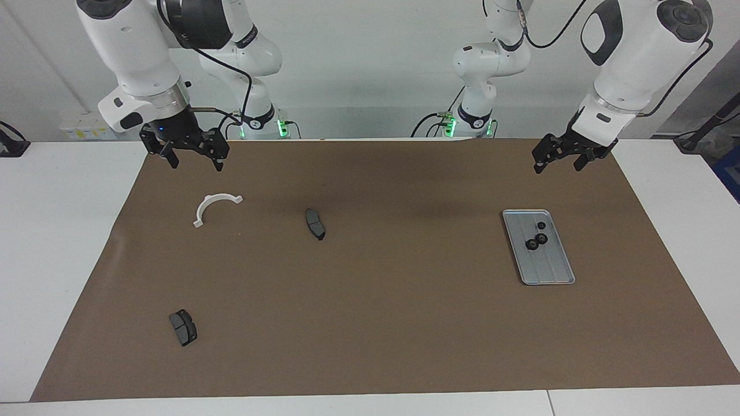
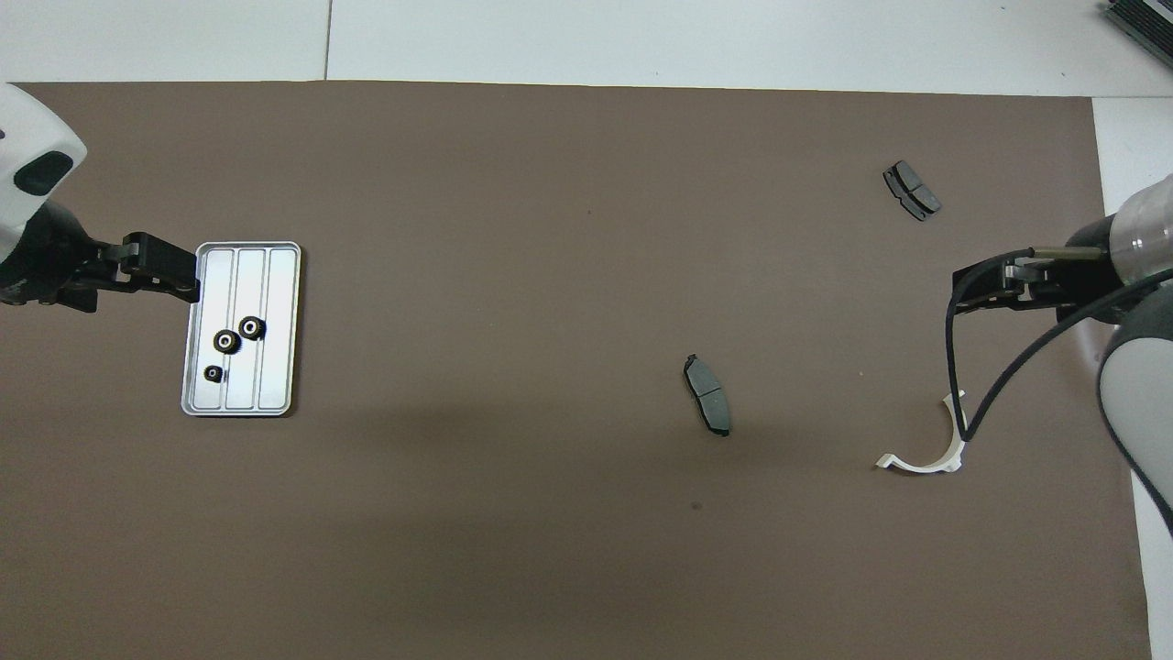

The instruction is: Pick bearing gear from pile to tray

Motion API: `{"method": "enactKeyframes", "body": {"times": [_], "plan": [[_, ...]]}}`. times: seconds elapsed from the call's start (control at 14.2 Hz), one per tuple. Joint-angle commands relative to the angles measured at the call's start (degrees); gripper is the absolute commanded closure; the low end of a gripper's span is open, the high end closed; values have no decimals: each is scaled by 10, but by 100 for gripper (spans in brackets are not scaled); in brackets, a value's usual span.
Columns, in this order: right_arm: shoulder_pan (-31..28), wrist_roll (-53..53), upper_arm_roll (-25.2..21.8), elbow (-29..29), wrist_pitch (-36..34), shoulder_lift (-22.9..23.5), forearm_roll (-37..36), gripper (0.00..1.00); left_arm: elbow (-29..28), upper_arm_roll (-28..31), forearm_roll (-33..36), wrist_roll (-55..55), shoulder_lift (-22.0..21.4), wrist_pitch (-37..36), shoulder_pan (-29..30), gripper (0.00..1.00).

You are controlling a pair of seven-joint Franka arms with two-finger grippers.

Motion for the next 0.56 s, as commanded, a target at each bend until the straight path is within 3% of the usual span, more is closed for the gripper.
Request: {"method": "enactKeyframes", "body": {"times": [0.0,0.49], "plan": [[1,-17,-3,1,-6,-3,1,0,-2,-1,10,-7,-10,-7,3,0],[0,-18,-3,1,-6,-3,1,0,-7,4,10,-2,-12,-6,9,0]]}}
